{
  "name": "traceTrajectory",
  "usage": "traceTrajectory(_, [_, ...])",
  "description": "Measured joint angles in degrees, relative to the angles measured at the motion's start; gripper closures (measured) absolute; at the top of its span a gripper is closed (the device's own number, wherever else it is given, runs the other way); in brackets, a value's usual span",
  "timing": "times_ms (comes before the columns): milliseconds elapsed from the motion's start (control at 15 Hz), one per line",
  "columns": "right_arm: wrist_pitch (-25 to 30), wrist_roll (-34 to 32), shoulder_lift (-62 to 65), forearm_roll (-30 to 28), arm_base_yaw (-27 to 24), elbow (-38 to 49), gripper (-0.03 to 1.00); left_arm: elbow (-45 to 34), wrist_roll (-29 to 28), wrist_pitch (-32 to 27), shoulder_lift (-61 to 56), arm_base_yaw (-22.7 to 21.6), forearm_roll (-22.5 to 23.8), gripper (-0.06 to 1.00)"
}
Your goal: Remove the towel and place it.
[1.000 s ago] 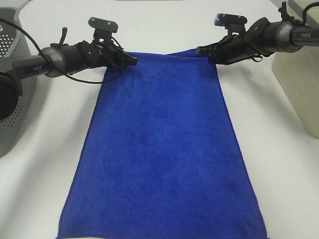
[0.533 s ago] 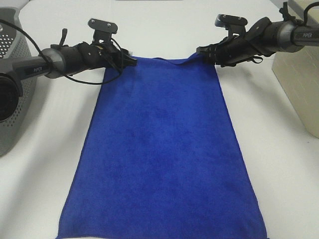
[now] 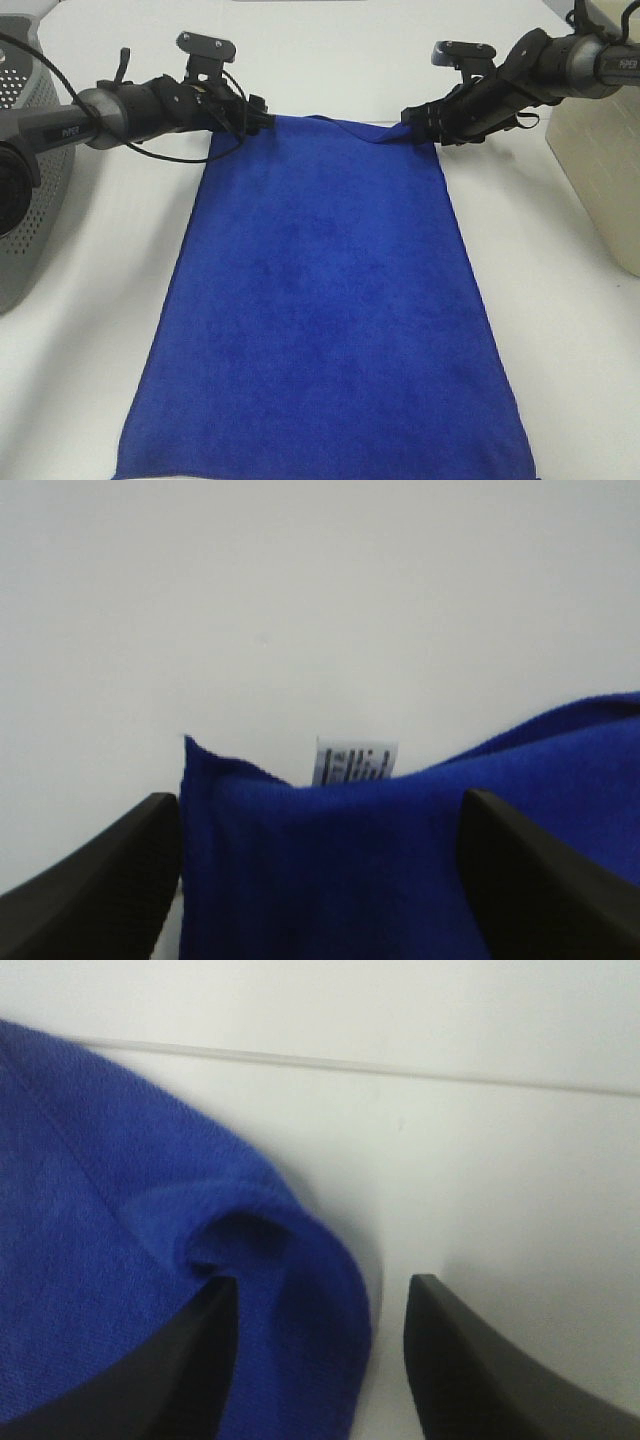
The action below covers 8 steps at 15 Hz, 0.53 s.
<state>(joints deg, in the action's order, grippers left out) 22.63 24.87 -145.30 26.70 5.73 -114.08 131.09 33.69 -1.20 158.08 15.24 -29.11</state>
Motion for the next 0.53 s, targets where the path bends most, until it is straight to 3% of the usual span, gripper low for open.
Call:
traceTrajectory(200, [-0.92,-0.23,1.89,0.06,-0.4,0.0,0.45,0.4,0.0,-0.29,-2.81,0.0,0.06,0.24])
traceTrajectory(400, [0.11,0.46,1.95,-0.57,-0.46,0.0,0.45,0.46,0.0,-4.47,-3.55,0.0,0.97,0.24])
traceTrajectory(533, [2.41,6.82,1.95,-1.66,-0.46,0.0,0.45,0.46,0.0,-6.88,-3.84,0.0,1.03,0.24])
